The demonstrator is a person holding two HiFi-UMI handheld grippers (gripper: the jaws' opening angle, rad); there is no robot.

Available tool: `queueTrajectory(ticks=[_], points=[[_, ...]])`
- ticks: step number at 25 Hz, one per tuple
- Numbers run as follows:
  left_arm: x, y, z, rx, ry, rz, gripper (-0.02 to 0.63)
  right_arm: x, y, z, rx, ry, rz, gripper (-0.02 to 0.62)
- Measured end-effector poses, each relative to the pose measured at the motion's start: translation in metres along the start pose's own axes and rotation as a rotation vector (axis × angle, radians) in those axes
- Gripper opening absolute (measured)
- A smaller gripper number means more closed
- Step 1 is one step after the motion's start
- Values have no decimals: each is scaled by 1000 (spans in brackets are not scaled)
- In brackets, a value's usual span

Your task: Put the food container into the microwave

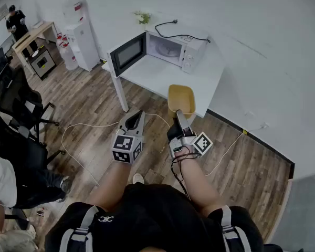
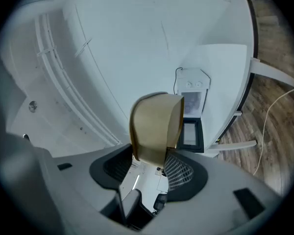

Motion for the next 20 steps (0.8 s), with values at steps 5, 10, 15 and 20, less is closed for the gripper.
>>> queueTrajectory(ticks=[5, 10, 15, 20], points=[[-3, -1, 2, 9, -15, 12, -6, 4, 4, -2, -60, 48, 11, 198], [0, -4, 3, 14, -10, 15, -6, 8, 8, -2, -122, 99, 18, 196], [1, -3, 1, 17, -6, 13, -6, 14, 15, -8, -144, 136, 57, 195], [3, -1, -1, 17, -5, 19, -6, 17, 12, -10, -152, 147, 61, 195]])
Point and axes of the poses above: the fingertips, and each gripper's own axes: x forward along the fingers, y to its left, z out of its top, the point moved 5 cm from there along -x, backward along the fingers, and after that the axes turned 12 degrees about x, right-handed, at the moved point
